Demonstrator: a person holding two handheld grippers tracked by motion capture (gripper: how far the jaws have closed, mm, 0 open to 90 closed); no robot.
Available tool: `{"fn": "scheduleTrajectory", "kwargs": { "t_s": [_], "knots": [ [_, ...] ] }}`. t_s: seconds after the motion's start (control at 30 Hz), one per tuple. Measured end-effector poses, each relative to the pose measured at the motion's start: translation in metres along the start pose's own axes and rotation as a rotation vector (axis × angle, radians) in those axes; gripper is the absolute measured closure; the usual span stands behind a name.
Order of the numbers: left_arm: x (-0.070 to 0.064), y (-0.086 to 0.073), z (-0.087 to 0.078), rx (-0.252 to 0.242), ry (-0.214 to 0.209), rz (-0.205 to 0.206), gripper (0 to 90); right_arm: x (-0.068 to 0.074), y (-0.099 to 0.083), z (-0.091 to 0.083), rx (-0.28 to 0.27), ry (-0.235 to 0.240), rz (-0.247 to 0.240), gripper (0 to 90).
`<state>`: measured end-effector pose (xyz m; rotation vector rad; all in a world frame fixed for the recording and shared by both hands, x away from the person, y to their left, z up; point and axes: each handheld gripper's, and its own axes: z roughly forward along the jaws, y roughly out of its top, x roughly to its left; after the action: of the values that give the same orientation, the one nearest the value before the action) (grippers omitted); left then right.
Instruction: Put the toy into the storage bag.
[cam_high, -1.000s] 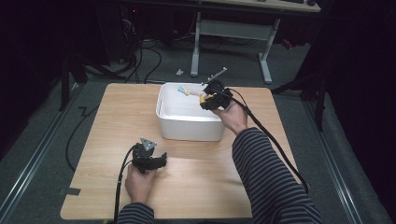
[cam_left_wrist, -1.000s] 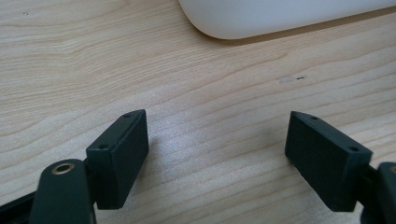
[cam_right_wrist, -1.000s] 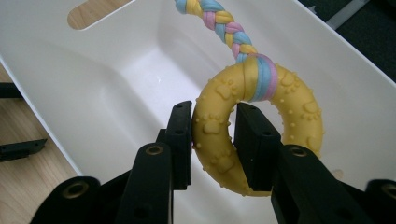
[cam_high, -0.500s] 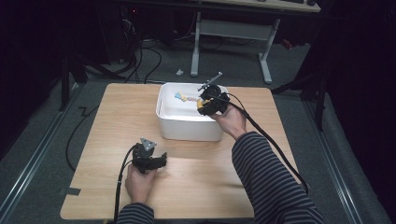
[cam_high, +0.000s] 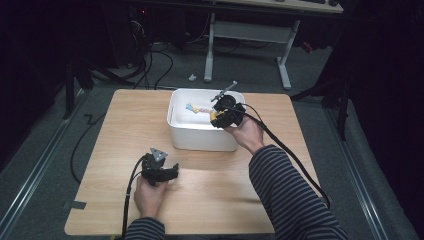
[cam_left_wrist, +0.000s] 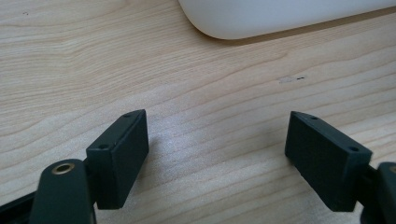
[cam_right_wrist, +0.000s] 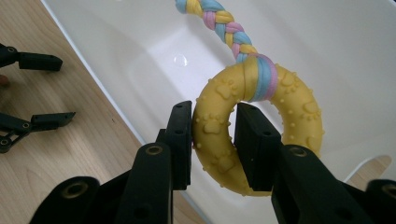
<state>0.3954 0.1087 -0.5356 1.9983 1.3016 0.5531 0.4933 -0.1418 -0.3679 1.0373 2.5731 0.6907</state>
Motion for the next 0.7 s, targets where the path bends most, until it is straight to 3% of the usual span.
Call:
{"fn": "scheduleTrajectory", "kwargs": {
  "t_s": [0.7],
  "knots": [
    [-0.0001,0.0000,0.0003,-0.003,0.002,-0.001,21.9,0.0039,-0.0054,-0.0040,-0.001,0.010,0.008,68.0]
  ]
}}
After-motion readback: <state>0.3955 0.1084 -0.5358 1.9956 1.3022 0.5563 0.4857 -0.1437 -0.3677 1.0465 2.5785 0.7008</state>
